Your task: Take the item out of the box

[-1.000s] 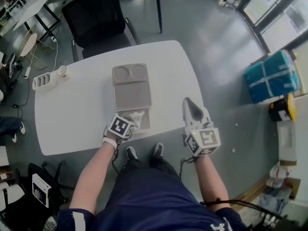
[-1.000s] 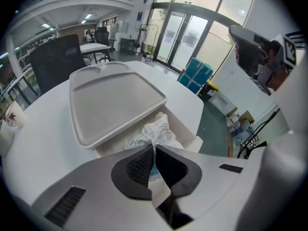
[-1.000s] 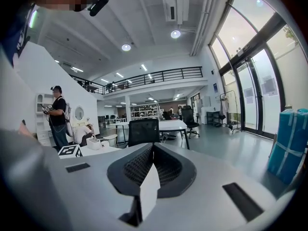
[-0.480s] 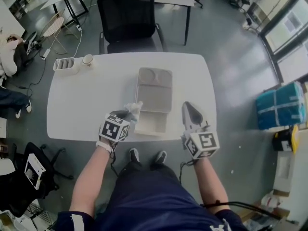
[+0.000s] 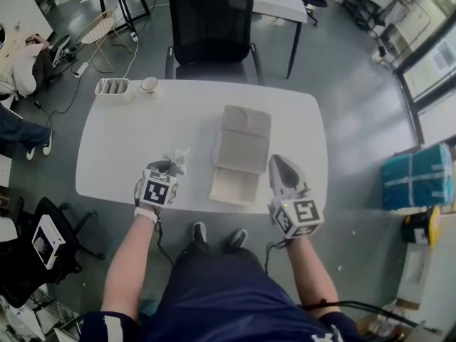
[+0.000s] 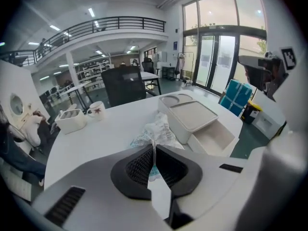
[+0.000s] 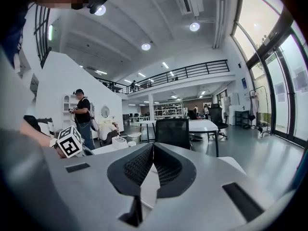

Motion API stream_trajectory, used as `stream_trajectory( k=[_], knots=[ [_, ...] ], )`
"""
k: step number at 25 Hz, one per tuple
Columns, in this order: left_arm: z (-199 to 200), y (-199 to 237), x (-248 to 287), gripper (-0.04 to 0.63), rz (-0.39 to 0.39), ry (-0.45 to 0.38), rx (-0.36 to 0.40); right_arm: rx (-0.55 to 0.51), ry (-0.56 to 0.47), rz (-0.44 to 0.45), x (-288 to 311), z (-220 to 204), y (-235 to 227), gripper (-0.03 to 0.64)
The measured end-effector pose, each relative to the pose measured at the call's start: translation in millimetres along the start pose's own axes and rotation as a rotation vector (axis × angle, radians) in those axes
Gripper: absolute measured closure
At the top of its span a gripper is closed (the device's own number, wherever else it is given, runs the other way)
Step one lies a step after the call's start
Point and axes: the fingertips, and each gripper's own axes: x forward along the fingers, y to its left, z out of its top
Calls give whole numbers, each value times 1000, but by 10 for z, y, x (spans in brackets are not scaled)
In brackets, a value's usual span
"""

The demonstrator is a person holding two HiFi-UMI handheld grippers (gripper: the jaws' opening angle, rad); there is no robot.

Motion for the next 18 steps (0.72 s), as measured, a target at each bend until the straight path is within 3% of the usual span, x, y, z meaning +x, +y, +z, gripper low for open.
stream_trajectory(
  k=[9, 18],
  knots=[
    [-291, 204, 318, 554, 83, 61, 91, -17, 24, -48, -34, -12, -60, 600],
    [-583, 208, 750, 551, 56, 152, 120, 10, 72, -128, -128, -144, -241, 599]
  ],
)
